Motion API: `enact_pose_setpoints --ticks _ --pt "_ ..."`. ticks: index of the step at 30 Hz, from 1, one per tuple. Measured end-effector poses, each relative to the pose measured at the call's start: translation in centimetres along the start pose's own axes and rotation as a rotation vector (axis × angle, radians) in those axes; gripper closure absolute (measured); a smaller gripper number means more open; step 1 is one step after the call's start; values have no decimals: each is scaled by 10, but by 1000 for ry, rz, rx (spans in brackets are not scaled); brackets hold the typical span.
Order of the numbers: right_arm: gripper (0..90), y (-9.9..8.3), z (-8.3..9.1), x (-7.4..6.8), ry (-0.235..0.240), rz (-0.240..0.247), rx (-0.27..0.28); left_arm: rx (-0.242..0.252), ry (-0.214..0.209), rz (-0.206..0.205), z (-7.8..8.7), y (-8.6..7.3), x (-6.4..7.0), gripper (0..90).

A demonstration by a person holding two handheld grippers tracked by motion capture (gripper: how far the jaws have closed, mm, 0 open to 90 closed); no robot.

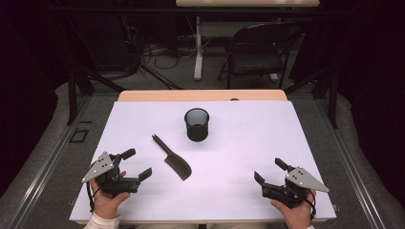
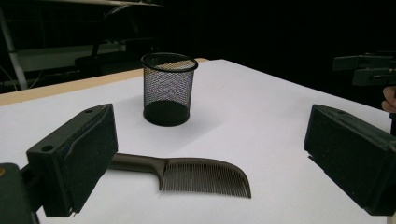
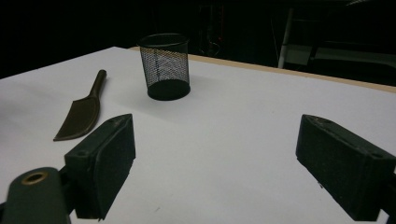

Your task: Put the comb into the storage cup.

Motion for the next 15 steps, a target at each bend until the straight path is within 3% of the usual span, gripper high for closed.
enact_pose_setpoints --ticks 6,9,10,15 --pt "142 1 1 2 -4 -10 8 -43 17 28 -5 -5 -5 42" --pt "148 0 1 1 -2 5 8 -58 30 34 -7 -5 -8 98" --pt "155 1 0 0 0 6 14 -70 40 36 -8 -5 -10 154" --pt "170 -1 -5 0 -6 21 -22 -105 72 76 -13 -7 -19 194"
Point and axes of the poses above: each handheld gripper's, and its own axes: z roughly backward along the jaws, y roughly out of its top, x roughly to its right, the point moved 6 cm from there along -z, roughly forward along the jaws, and after that the axes turned 12 degrees about -y, right-handed, at the moved point
